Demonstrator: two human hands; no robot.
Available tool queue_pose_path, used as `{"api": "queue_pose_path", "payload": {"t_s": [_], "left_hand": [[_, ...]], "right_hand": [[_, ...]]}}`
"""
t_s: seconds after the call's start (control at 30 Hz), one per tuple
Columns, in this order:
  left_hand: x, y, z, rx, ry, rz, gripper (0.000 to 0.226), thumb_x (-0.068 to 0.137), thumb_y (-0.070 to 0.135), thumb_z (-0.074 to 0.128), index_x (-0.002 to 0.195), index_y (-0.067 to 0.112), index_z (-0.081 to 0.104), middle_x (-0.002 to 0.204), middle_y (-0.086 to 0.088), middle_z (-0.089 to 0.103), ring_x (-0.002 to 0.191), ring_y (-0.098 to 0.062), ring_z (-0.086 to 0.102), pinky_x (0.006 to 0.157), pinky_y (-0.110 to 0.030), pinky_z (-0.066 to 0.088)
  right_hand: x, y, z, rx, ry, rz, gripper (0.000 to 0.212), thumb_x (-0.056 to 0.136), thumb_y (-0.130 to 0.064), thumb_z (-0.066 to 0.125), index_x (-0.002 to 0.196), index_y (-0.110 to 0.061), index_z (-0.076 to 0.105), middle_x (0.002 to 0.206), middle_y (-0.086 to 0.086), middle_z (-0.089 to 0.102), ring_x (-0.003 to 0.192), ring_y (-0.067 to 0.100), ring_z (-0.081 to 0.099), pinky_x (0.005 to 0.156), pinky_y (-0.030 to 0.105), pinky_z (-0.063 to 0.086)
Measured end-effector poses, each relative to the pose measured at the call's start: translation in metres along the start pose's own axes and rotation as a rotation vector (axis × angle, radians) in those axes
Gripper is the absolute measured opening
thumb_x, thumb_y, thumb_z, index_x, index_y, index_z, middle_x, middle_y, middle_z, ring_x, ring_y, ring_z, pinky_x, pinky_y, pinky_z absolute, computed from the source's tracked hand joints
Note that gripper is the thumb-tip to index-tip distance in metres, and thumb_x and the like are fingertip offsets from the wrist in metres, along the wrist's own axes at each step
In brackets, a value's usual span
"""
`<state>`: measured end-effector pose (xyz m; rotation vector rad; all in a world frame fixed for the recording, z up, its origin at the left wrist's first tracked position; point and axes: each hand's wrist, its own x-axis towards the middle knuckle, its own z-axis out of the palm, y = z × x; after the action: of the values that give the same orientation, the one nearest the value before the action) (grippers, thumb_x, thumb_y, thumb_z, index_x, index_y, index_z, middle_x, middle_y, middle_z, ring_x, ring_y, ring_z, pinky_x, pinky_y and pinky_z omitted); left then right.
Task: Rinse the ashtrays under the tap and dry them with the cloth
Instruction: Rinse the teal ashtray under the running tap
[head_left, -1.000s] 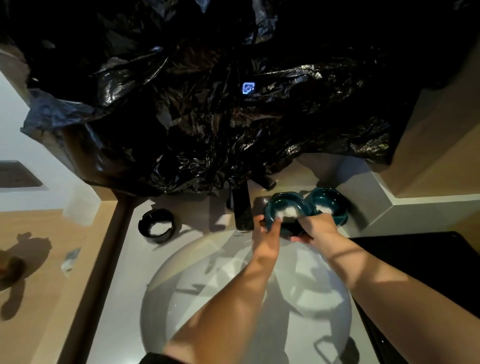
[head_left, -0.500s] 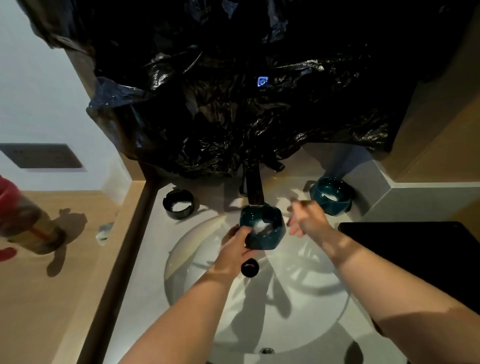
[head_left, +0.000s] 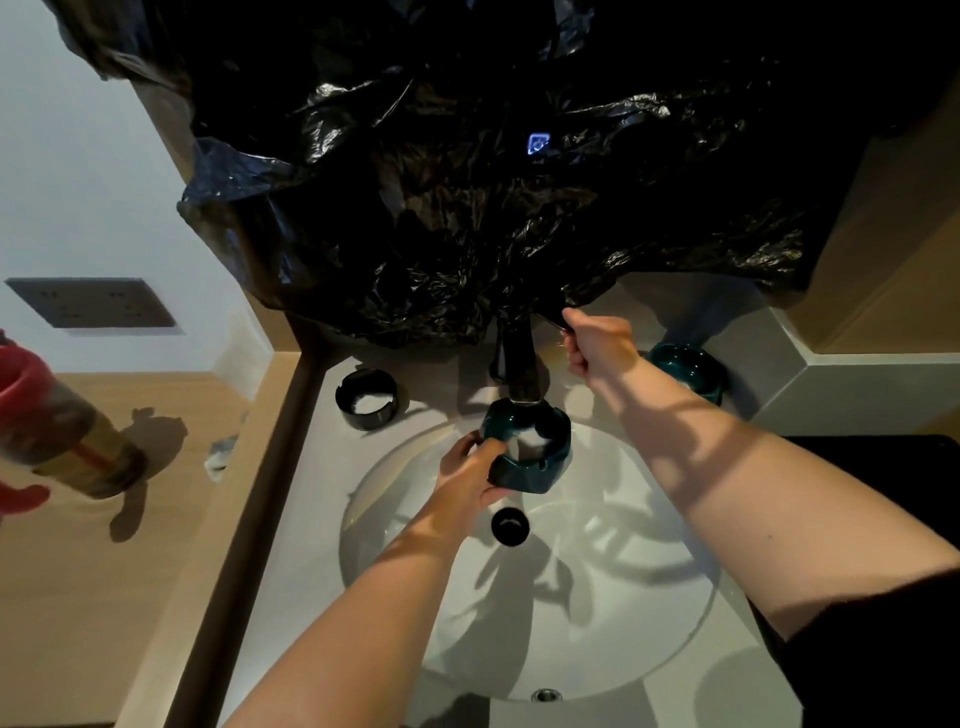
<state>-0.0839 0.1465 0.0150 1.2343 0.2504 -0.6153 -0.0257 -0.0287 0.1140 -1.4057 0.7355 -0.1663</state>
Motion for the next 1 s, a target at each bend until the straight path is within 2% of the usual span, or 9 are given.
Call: {"api": "queue_pose_path", "payload": {"t_s": [0.13, 0.33, 0.47, 0.53, 0.63, 0.73, 0.87, 0.93, 1.0], "left_hand": [[0.005, 0.002, 0.004, -0.001, -0.010, -0.003, 0.023, 0.092, 0.015, 0.060, 0.114, 0.010, 0.060, 0.098, -0.009, 0.071, 0.102, -0.032, 0.068, 0.080, -0.035, 0.058], [0.013, -0.002, 0.009, 0.049, 0.040, -0.058, 0.039, 0.088, 0.017, 0.064, 0.126, 0.016, 0.056, 0.113, -0.014, 0.067, 0.103, -0.033, 0.067, 0.082, -0.037, 0.058], [0.014, -0.005, 0.007, 0.052, 0.039, -0.052, 0.037, 0.088, 0.017, 0.063, 0.124, 0.014, 0.057, 0.110, -0.013, 0.068, 0.102, -0.034, 0.067, 0.081, -0.037, 0.059], [0.013, -0.008, 0.005, 0.045, 0.040, -0.045, 0.033, 0.090, 0.016, 0.062, 0.121, 0.011, 0.058, 0.103, -0.010, 0.069, 0.100, -0.034, 0.068, 0.082, -0.037, 0.058], [0.010, -0.011, 0.001, 0.056, 0.060, -0.028, 0.022, 0.091, 0.015, 0.061, 0.112, 0.015, 0.060, 0.094, -0.006, 0.070, 0.096, -0.032, 0.069, 0.075, -0.033, 0.059], [0.007, -0.010, -0.003, 0.074, 0.079, -0.017, 0.015, 0.090, 0.014, 0.061, 0.103, 0.021, 0.060, 0.094, -0.005, 0.069, 0.097, -0.031, 0.068, 0.068, -0.029, 0.059], [0.004, -0.007, -0.012, 0.162, 0.022, 0.053, 0.021, 0.090, 0.009, 0.060, 0.101, 0.027, 0.061, 0.103, -0.011, 0.069, 0.097, -0.030, 0.067, 0.073, -0.033, 0.058], [0.004, -0.007, -0.017, 0.178, -0.021, 0.090, 0.028, 0.089, 0.004, 0.060, 0.102, 0.029, 0.062, 0.103, -0.012, 0.069, 0.098, -0.030, 0.066, 0.084, -0.042, 0.055], [0.006, -0.008, -0.021, 0.181, -0.038, 0.115, 0.039, 0.087, -0.003, 0.059, 0.105, 0.031, 0.060, 0.101, -0.007, 0.069, 0.097, -0.028, 0.065, 0.089, -0.043, 0.053]], "right_hand": [[0.002, -0.002, 0.002, 0.007, 0.045, 0.017, 0.039, 0.092, -0.017, 0.058, 0.056, -0.010, 0.045, 0.050, 0.005, 0.037, 0.035, 0.012, 0.028, 0.037, 0.018, 0.019], [0.001, -0.020, 0.014, 0.003, 0.082, 0.001, 0.033, 0.091, -0.012, 0.056, 0.060, -0.008, 0.045, 0.051, 0.005, 0.042, 0.024, 0.008, 0.027, 0.036, 0.017, 0.020], [-0.001, -0.021, 0.011, -0.129, 0.035, -0.052, 0.033, 0.093, -0.018, 0.055, 0.061, -0.007, 0.052, 0.045, 0.004, 0.048, 0.028, 0.010, 0.034, 0.038, 0.020, 0.028], [-0.004, -0.015, 0.006, -0.103, -0.009, -0.073, 0.038, 0.096, -0.027, 0.051, 0.065, -0.006, 0.055, 0.041, 0.004, 0.051, 0.031, 0.013, 0.037, 0.041, 0.022, 0.029], [-0.014, 0.000, -0.009, -0.033, -0.061, -0.016, 0.039, 0.100, -0.036, 0.039, 0.078, -0.007, 0.055, 0.054, 0.009, 0.055, 0.041, 0.017, 0.041, 0.044, 0.024, 0.031], [-0.022, 0.033, -0.029, -0.116, -0.026, 0.004, 0.034, 0.099, -0.030, 0.038, 0.084, -0.009, 0.059, 0.068, 0.009, 0.060, 0.053, 0.019, 0.050, 0.050, 0.029, 0.041], [-0.026, 0.089, -0.042, -0.220, -0.084, 0.097, 0.025, 0.098, -0.026, 0.040, 0.093, -0.013, 0.060, 0.094, 0.009, 0.061, 0.081, 0.021, 0.057, 0.072, 0.034, 0.045], [-0.028, 0.114, -0.045, -0.164, -0.218, 0.135, 0.025, 0.098, -0.032, 0.043, 0.107, -0.014, 0.059, 0.104, 0.008, 0.058, 0.094, 0.022, 0.055, 0.080, 0.034, 0.040], [-0.030, 0.134, -0.046, -0.060, -0.355, 0.172, 0.027, 0.096, -0.034, 0.048, 0.116, -0.020, 0.057, 0.111, 0.005, 0.059, 0.100, 0.021, 0.055, 0.085, 0.033, 0.040]]}}
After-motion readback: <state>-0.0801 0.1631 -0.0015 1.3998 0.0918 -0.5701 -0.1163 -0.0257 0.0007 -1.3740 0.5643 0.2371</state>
